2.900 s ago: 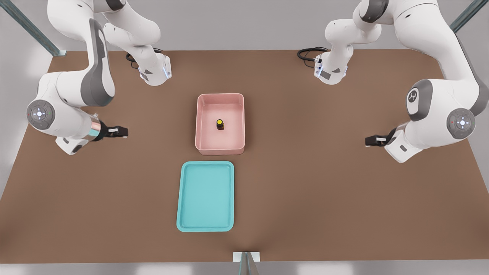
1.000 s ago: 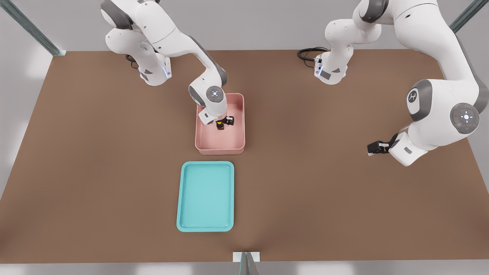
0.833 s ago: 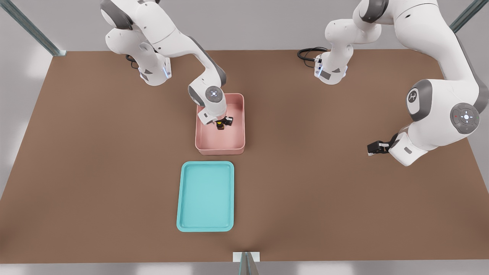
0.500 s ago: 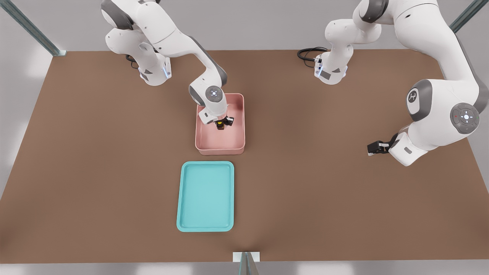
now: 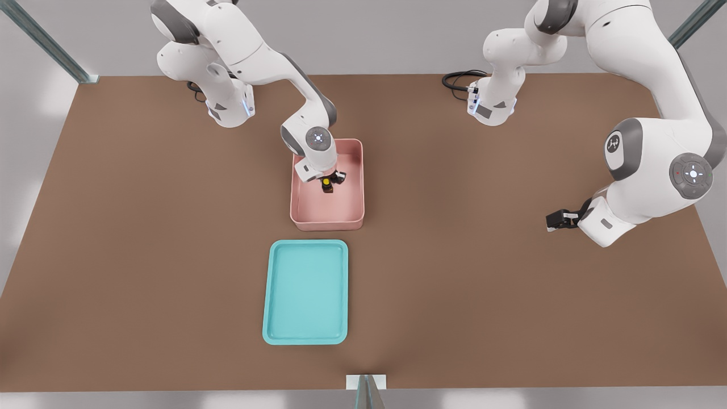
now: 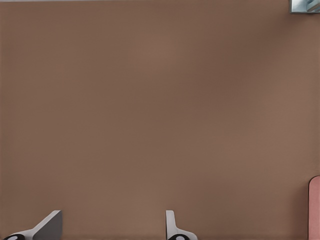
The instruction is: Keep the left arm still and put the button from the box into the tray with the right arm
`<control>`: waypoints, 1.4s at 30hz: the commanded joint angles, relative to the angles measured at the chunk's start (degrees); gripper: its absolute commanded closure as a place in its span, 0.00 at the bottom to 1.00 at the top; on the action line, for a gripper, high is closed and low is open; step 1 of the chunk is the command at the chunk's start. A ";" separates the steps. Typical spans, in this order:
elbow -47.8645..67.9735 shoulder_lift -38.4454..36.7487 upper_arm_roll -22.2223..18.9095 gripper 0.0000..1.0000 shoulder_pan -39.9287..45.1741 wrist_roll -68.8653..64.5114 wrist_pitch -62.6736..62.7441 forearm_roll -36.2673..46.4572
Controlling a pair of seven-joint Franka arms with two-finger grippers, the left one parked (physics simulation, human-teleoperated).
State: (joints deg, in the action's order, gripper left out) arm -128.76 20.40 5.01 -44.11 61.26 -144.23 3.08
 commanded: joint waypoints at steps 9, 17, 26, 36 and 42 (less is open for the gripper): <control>0.00 -0.09 0.00 0.52 0.25 0.09 0.27 -0.27; 0.09 -2.29 -0.08 0.53 0.25 0.18 1.23 0.00; 2.11 -9.06 -0.70 0.53 1.57 -1.23 6.42 0.09; 10.11 -10.20 -1.23 0.53 12.03 -9.49 11.52 -1.23; 17.75 -4.32 -1.23 0.53 18.80 -16.70 12.75 -3.34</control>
State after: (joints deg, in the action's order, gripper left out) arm -111.90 15.30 3.77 -25.74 54.75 -133.17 0.64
